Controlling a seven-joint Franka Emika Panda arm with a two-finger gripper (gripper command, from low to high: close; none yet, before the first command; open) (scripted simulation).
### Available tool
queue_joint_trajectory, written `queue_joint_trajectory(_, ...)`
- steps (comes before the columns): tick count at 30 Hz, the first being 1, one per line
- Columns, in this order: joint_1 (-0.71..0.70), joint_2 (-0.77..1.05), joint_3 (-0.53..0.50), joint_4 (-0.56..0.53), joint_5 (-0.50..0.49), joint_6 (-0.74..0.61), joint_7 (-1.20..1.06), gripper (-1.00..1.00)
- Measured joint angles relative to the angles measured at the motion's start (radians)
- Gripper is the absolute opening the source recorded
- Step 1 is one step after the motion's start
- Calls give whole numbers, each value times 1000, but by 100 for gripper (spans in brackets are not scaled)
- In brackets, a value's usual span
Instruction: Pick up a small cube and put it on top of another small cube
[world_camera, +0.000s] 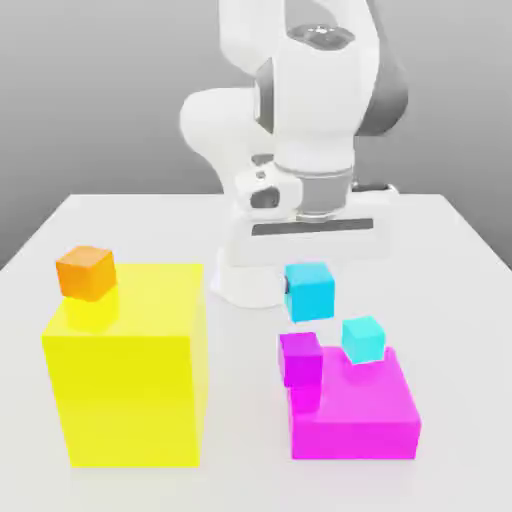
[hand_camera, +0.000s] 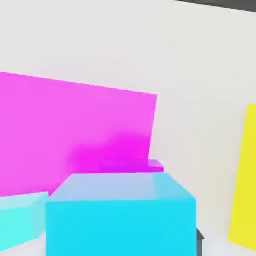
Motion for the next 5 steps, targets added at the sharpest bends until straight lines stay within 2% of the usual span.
queue_joint_trajectory(2,-4,68,4,-16,-2,84,3,-100)
queue_joint_trajectory(3,-5,93,6,-22,-3,115,4,100)
queue_joint_trajectory(5,-5,93,6,-22,-3,115,4,100)
